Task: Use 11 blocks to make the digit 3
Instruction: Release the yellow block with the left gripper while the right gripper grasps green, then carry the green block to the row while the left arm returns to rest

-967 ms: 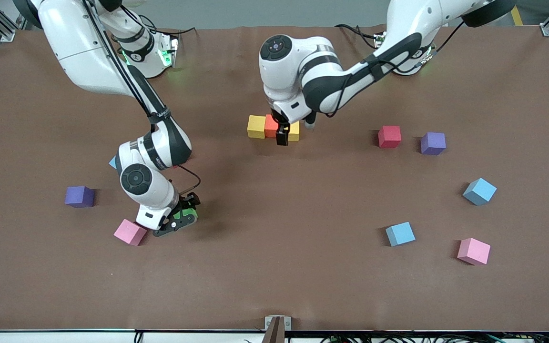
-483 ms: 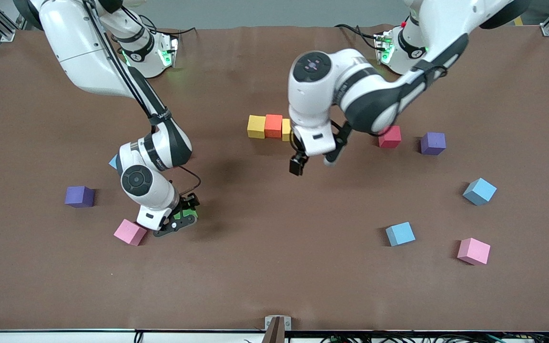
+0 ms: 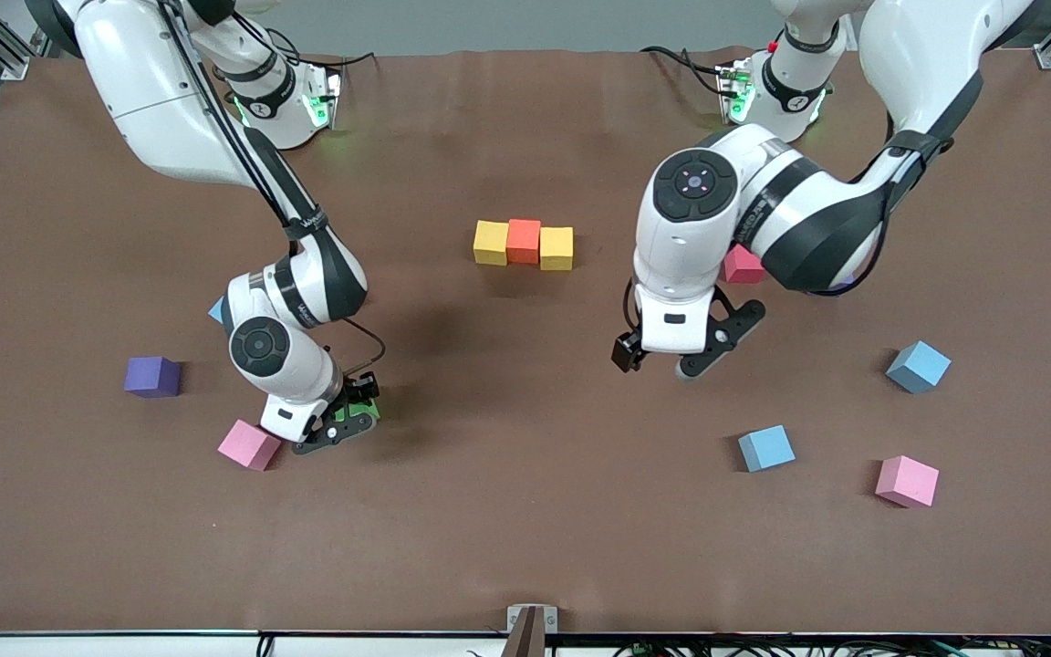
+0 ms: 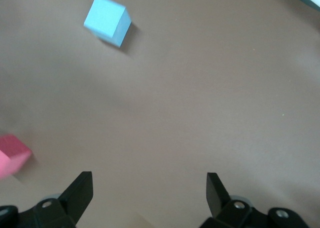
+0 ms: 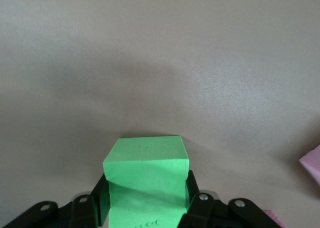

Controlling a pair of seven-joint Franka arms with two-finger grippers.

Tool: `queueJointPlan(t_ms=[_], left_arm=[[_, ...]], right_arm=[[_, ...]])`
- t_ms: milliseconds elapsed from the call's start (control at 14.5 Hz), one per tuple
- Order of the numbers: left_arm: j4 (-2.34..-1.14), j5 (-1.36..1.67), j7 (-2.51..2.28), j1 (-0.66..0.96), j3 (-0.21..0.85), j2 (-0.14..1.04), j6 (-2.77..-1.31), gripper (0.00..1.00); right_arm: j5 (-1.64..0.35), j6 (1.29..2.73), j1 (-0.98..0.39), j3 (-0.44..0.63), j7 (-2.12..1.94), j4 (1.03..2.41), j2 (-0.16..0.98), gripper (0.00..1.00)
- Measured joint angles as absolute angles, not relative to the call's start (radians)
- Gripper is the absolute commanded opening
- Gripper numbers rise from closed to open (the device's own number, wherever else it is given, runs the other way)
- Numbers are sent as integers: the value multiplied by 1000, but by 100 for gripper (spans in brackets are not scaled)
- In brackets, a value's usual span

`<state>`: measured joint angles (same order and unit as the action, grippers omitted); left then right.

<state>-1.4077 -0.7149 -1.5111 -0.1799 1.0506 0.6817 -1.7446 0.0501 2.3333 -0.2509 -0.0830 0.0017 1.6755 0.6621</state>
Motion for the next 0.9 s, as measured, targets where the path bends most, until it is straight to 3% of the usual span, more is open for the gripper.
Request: queueJointPlan(t_ms=[276, 552, 760, 898], left_arm=[[-1374, -625, -1231, -183, 950, 620, -1723, 100], [-1363, -320, -856, -140, 688, 427, -1713, 100], [-1363, -177, -625, -8, 430, 293, -1654, 100], [-1364, -118, -477, 41, 311, 231, -1603, 100]], right_arm=[[-50, 2290, -279, -94, 78, 1667, 660, 41], [-98, 2159, -374, -100, 260, 1660, 629, 42], [-98, 2156, -469, -102, 358, 1692, 598, 42], [-99, 2199, -514, -103, 396, 1742, 578, 42]])
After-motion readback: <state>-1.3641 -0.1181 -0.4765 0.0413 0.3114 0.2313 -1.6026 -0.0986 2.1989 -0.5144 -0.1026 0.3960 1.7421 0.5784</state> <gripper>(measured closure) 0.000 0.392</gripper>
